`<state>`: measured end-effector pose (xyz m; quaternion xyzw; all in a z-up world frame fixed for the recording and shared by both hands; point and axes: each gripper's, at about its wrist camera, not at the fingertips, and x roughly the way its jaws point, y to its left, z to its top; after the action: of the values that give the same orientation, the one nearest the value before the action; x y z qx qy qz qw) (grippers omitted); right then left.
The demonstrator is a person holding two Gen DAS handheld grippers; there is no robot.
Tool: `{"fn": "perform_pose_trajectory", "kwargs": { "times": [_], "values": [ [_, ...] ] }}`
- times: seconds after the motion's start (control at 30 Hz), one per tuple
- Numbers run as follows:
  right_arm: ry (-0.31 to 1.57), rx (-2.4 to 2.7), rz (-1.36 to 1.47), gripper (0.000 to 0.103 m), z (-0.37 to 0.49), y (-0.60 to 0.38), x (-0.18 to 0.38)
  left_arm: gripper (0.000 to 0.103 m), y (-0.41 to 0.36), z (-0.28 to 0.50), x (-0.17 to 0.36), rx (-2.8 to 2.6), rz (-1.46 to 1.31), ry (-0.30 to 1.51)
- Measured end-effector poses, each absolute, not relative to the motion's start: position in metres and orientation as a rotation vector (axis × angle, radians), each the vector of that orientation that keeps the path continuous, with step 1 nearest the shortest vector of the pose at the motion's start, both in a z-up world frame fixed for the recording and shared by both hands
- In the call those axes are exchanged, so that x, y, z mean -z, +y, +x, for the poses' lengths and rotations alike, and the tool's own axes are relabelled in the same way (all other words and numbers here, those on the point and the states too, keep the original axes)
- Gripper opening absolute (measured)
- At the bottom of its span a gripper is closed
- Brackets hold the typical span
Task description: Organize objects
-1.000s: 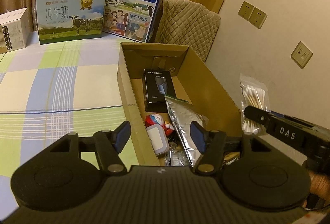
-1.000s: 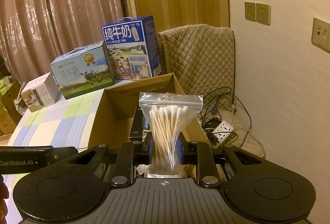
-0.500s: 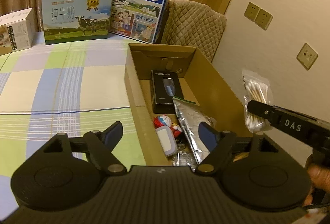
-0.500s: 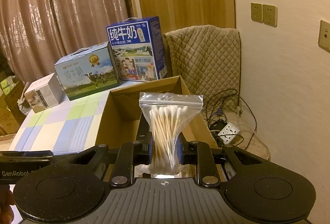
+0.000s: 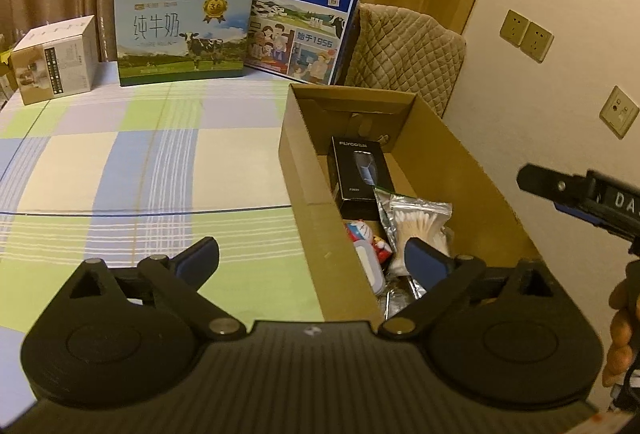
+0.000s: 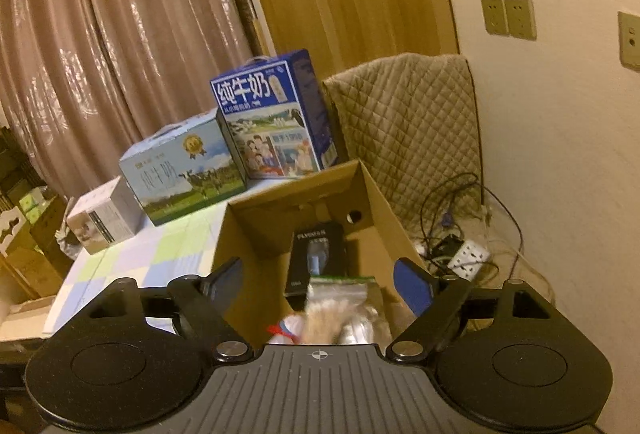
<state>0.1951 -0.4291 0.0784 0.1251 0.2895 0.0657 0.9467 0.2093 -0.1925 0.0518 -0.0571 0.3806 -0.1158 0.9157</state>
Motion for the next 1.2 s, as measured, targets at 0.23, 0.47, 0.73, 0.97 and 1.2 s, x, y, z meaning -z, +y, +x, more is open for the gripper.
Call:
{"fn": "perform_pose_trajectory", "kwargs": {
  "times": [0.23, 0.47, 0.73, 0.97, 1.2],
  "values": [
    [0.616, -0.109, 0.257, 0.079, 0.175, -0.433, -0.076, 0.102, -0.195, 0.193, -0.057, 0.23, -0.087, 0.763],
    [0.626, -0.123, 0.159, 0.079, 0.153, -0.423, -0.084, 0.102, -0.198, 0.168, -0.065, 0.221, -0.059, 0.739],
    [0.651, -0.137, 0.086, 0.079, 0.123, -0.414, -0.091, 0.102, -0.193, 0.142, -0.077, 0.207, -0.075, 0.724],
    [0.687, -0.139, 0.063, 0.079, 0.098, -0.408, -0.087, 0.102, -0.182, 0.117, -0.083, 0.213, -0.093, 0.75],
    [0.71, -0.132, 0.051, 0.079, 0.077, -0.405, -0.082, 0.102, -0.177, 0.098, -0.081, 0.214, -0.093, 0.772]
  ]
}}
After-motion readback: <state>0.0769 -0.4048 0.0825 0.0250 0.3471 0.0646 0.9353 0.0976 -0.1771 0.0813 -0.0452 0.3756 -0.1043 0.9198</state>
